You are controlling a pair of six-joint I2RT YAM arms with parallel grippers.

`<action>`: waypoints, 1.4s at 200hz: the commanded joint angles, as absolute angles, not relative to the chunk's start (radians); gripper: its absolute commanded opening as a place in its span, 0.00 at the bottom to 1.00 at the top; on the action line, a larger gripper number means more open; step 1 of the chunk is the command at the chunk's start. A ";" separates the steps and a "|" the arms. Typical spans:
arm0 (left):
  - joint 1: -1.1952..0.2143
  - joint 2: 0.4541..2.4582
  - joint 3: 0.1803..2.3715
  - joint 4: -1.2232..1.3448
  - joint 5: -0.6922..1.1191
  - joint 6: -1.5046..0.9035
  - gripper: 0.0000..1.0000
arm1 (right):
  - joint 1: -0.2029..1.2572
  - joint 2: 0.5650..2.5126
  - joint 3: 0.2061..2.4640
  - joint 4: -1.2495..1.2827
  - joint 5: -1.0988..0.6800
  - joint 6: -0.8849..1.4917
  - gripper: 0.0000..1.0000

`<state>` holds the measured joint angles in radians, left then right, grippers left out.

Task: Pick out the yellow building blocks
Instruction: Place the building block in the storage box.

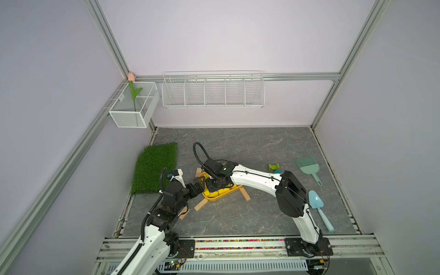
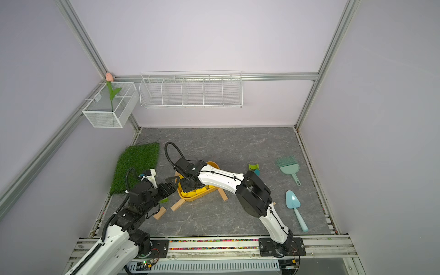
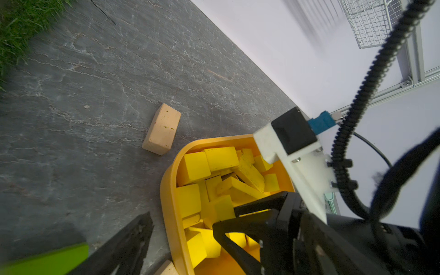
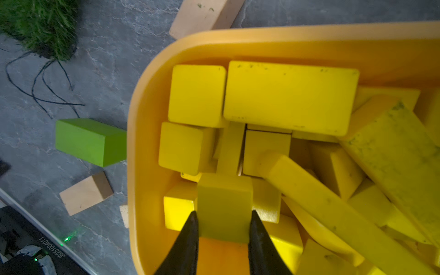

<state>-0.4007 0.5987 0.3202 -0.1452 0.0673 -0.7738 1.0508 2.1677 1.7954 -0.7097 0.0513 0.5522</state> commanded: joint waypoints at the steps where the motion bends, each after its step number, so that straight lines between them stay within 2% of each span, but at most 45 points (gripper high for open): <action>1: -0.393 0.595 0.305 -0.123 0.078 -0.780 1.00 | 1.057 2.199 1.832 -0.742 0.044 0.546 0.28; 92: -0.388 0.606 0.305 -0.121 0.081 -0.784 1.00 | 1.054 2.251 1.904 -0.774 0.060 0.525 0.29; 137: -0.383 0.609 0.305 -0.121 0.084 -0.785 1.00 | 1.054 2.250 1.904 -0.772 0.058 0.522 0.40; 182: -0.382 0.616 0.305 -0.121 0.085 -0.789 1.00 | 1.053 2.222 1.886 -0.770 0.062 0.518 0.43; 210: -0.380 0.636 0.308 -0.115 0.089 -0.788 0.89 | 1.054 2.138 1.825 -0.748 0.083 0.523 0.41; 227: -0.377 0.678 0.326 -0.148 0.055 -0.803 0.69 | 1.052 2.047 1.742 -0.717 0.114 0.527 0.42; 242: -0.366 0.747 0.356 -0.192 0.020 -0.830 0.56 | 1.048 1.945 1.646 -0.692 0.149 0.534 0.42; 280: -0.327 1.058 0.438 -0.147 0.123 -0.823 0.23 | 1.020 1.648 1.352 -0.662 0.238 0.570 0.41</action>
